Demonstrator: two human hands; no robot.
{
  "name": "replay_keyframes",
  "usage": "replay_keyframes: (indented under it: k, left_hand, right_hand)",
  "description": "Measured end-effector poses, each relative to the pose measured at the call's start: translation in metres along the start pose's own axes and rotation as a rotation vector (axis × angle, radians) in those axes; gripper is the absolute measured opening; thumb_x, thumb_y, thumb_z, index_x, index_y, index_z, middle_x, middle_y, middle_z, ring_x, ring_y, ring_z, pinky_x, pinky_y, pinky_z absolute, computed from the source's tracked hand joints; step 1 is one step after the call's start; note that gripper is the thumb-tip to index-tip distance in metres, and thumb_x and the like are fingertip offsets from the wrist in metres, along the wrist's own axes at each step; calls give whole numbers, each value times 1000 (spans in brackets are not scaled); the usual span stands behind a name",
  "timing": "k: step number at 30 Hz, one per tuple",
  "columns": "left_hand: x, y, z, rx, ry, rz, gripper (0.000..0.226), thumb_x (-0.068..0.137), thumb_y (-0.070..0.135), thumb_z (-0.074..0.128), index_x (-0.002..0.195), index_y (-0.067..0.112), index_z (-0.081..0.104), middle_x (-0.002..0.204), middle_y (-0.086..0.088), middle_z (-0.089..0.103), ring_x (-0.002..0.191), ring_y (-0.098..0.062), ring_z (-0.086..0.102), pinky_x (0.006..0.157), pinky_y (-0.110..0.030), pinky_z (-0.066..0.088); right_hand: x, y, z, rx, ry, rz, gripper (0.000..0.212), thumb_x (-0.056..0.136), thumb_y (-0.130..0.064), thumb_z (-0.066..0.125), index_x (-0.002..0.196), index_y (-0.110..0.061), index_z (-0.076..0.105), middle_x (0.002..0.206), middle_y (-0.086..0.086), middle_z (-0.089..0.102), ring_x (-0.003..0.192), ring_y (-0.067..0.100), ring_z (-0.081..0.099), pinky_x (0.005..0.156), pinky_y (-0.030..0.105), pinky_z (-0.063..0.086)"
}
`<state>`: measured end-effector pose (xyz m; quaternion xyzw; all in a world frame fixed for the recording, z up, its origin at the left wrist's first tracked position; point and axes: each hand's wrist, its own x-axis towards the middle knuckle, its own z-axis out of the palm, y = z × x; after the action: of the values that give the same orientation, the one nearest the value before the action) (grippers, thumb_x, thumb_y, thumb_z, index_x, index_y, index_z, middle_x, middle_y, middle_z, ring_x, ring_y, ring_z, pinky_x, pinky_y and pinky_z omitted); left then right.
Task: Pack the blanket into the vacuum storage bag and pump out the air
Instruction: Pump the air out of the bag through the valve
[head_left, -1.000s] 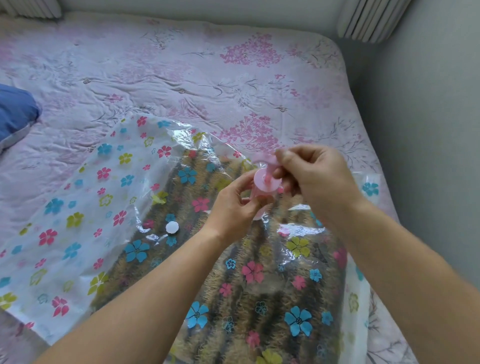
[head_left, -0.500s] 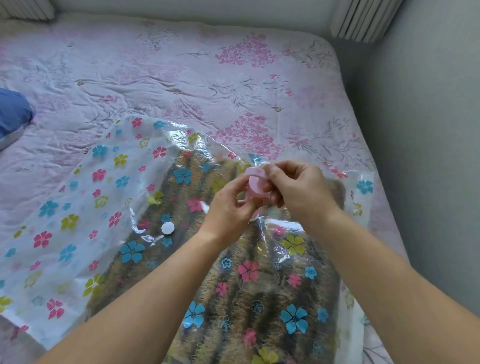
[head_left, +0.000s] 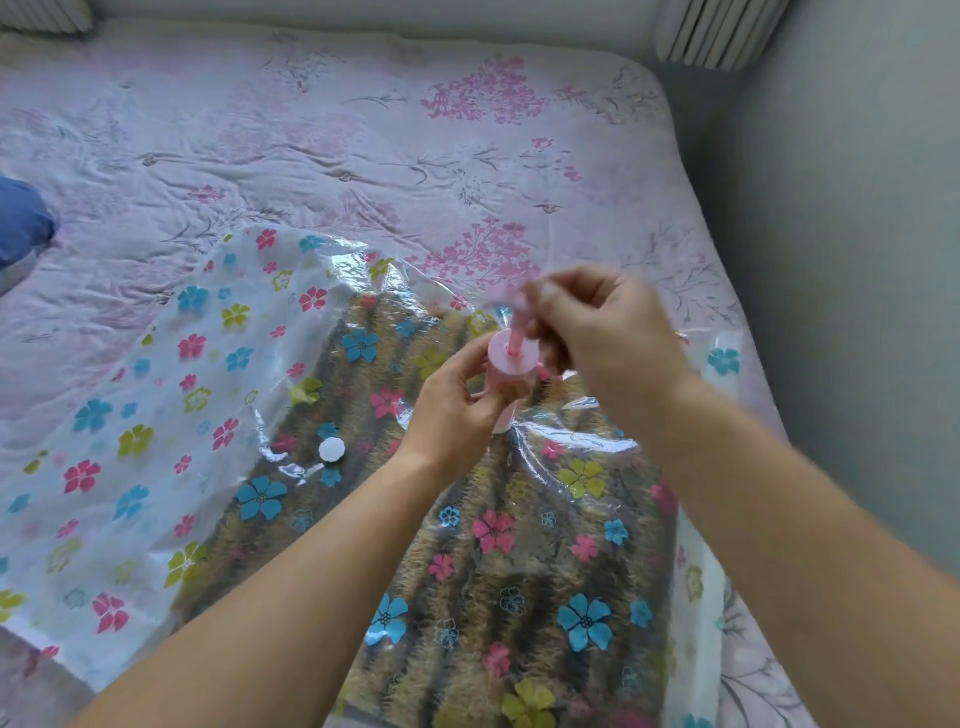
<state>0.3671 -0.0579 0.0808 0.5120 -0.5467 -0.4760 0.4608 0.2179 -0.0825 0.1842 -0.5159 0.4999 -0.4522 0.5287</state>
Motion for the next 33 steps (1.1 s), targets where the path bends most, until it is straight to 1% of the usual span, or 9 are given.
replay_keyframes:
  k: [3, 5, 8, 11, 14, 22, 25, 29, 33]
  left_hand:
    - [-2, -6, 1, 3, 8, -13, 27, 94, 15, 76, 120, 22, 73, 107, 12, 78, 99, 1, 71, 79, -7, 50]
    - [-4, -8, 1, 5, 10, -13, 26, 96, 14, 74, 121, 21, 73, 106, 14, 78, 96, 5, 71, 78, -6, 50]
    - [-4, -7, 1, -2, -1, 4, 37, 94, 8, 74, 128, 24, 70, 110, 21, 76, 97, 10, 70, 81, -3, 48]
    - [-4, -3, 0, 20, -16, 6, 43, 94, 10, 74, 124, 41, 66, 109, 32, 73, 99, 15, 67, 85, 0, 45]
    - [-3, -4, 0, 31, -24, 1, 43, 94, 10, 75, 124, 41, 66, 108, 34, 73, 97, 15, 68, 83, 1, 45]
    - [-3, -11, 0, 18, -8, -25, 26, 94, 16, 76, 119, 23, 73, 106, 12, 78, 101, 0, 71, 79, -11, 52]
    - [-3, -10, -1, 10, 2, 0, 35, 94, 12, 76, 127, 21, 71, 111, 17, 77, 103, 6, 69, 82, -6, 50]
    - [-3, -8, -3, 27, -21, -7, 43, 93, 10, 76, 131, 29, 66, 112, 34, 72, 104, 13, 66, 86, -1, 46]
    - [-1, -10, -1, 21, -21, -17, 44, 93, 9, 76, 134, 22, 67, 115, 27, 74, 104, 12, 66, 86, -3, 46]
  right_hand:
    - [-5, 33, 2, -78, -18, 192, 22, 99, -14, 63, 93, 6, 70, 64, 3, 65, 48, 13, 54, 49, 28, 44]
    - [-4, 29, -1, -93, -29, 188, 21, 99, -13, 63, 91, 5, 70, 62, 1, 66, 48, 12, 55, 48, 25, 45]
    - [-4, -3, -5, -69, -46, 33, 19, 98, -12, 64, 84, -1, 72, 61, 1, 68, 46, 9, 56, 46, 22, 46]
    - [-3, -47, -15, 130, -67, -169, 18, 94, -14, 68, 80, -5, 75, 60, 3, 67, 43, 11, 53, 43, 22, 44]
    - [2, -55, -20, 212, -43, -235, 17, 93, -17, 69, 82, -5, 75, 61, 4, 66, 42, 13, 50, 43, 23, 42]
    - [-5, 34, 0, -74, -24, 208, 22, 99, -15, 64, 87, 3, 70, 63, 3, 66, 47, 12, 55, 52, 29, 45]
    - [-2, 9, -2, -73, -45, 87, 22, 98, -12, 65, 81, 1, 70, 60, 0, 67, 46, 9, 55, 46, 22, 46]
    - [0, -48, -12, 176, -115, -159, 19, 94, -16, 69, 79, -4, 74, 61, 3, 68, 43, 11, 53, 43, 22, 43]
    - [6, -42, -12, 246, -88, -167, 18, 93, -18, 69, 79, -9, 74, 62, 4, 68, 42, 12, 52, 43, 23, 43]
